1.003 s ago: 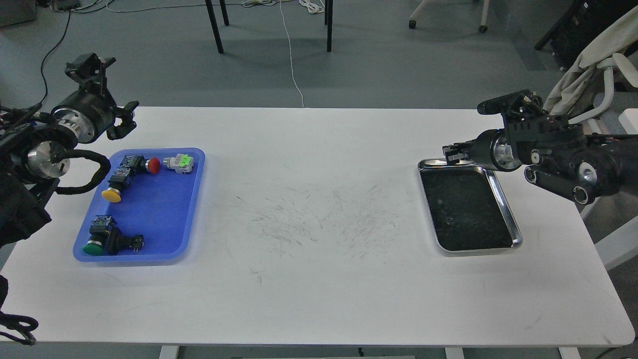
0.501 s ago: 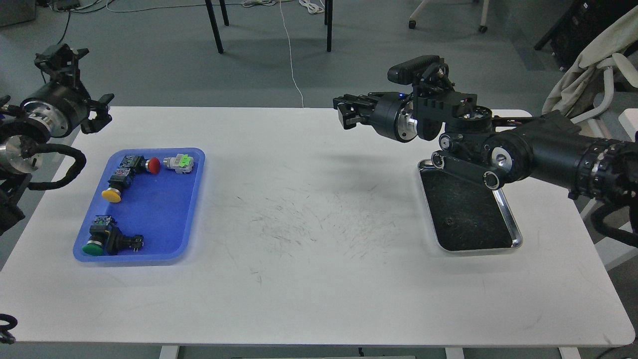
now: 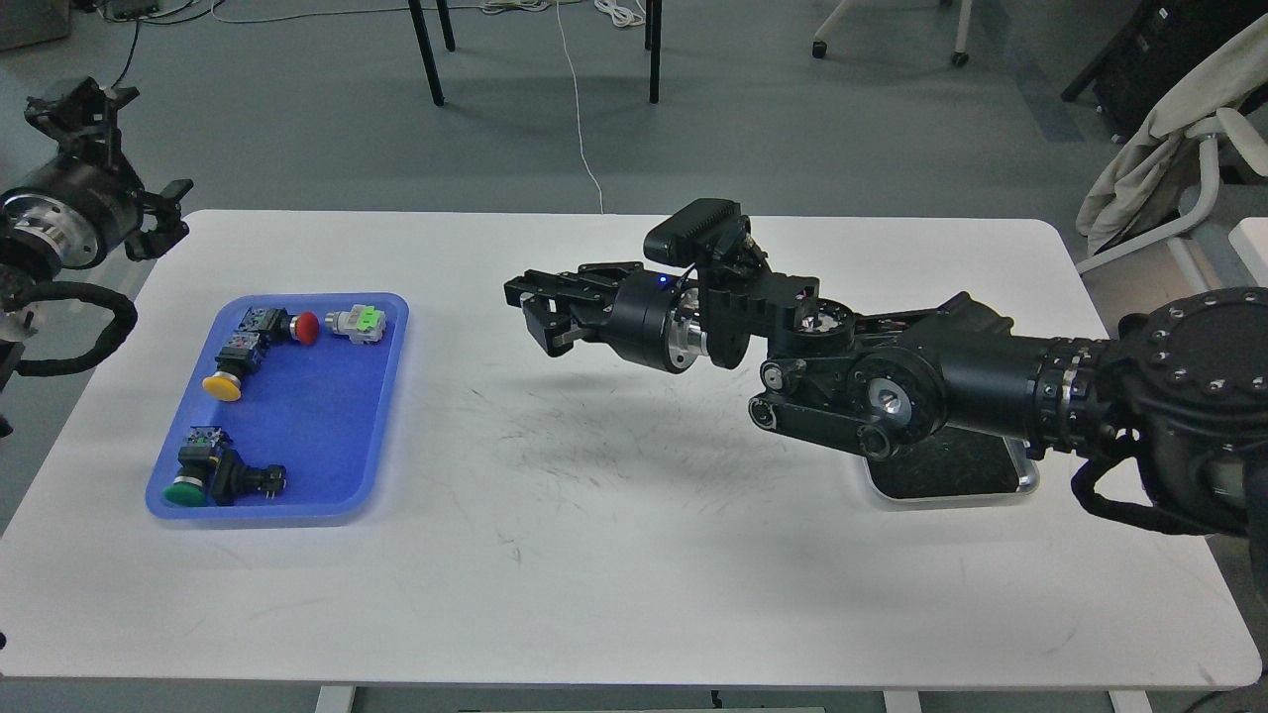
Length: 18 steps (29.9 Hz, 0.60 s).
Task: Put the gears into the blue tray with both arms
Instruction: 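Lift the black part and carry it toward the table centre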
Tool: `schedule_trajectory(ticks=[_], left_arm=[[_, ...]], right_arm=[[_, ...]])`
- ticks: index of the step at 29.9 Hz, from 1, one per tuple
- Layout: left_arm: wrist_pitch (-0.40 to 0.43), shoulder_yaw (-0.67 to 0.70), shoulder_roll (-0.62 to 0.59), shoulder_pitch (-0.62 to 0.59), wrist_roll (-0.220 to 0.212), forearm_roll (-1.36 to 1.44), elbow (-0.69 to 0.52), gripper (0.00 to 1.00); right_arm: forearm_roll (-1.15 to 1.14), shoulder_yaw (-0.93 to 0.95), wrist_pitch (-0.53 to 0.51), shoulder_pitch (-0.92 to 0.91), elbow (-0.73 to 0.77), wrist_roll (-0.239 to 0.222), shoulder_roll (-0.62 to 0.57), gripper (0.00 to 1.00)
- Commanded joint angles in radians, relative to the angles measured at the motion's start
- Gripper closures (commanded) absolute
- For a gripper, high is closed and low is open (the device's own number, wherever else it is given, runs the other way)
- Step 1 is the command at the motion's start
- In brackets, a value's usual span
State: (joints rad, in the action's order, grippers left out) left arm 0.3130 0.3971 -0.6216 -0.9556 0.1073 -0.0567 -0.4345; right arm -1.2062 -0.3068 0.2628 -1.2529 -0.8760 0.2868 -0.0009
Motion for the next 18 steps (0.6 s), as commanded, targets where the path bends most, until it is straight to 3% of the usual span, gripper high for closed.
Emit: schedule_trajectory(ticks=[1,9,18], left_arm=[[0.0,0.0,-0.012,-0.003,0.0,0.0,-0.004,0.01],[-0.005,0.0,-0.047,-0.008,0.0,0.0,-0.035,0.01],[-0.005,0.0,-0.084,-0.009,0.0,0.0,-0.059,0.01]], right_arm=[[-0.055,0.002,0.004,0.059,0.002,0.014,0.001,1.0],[-0.098,-0.005,0.016,0.151,0.029,0.034,0.001,1.0],[-0.141,-0.011,0.007,0.167,0.049,0.089,0.001,1.0]])
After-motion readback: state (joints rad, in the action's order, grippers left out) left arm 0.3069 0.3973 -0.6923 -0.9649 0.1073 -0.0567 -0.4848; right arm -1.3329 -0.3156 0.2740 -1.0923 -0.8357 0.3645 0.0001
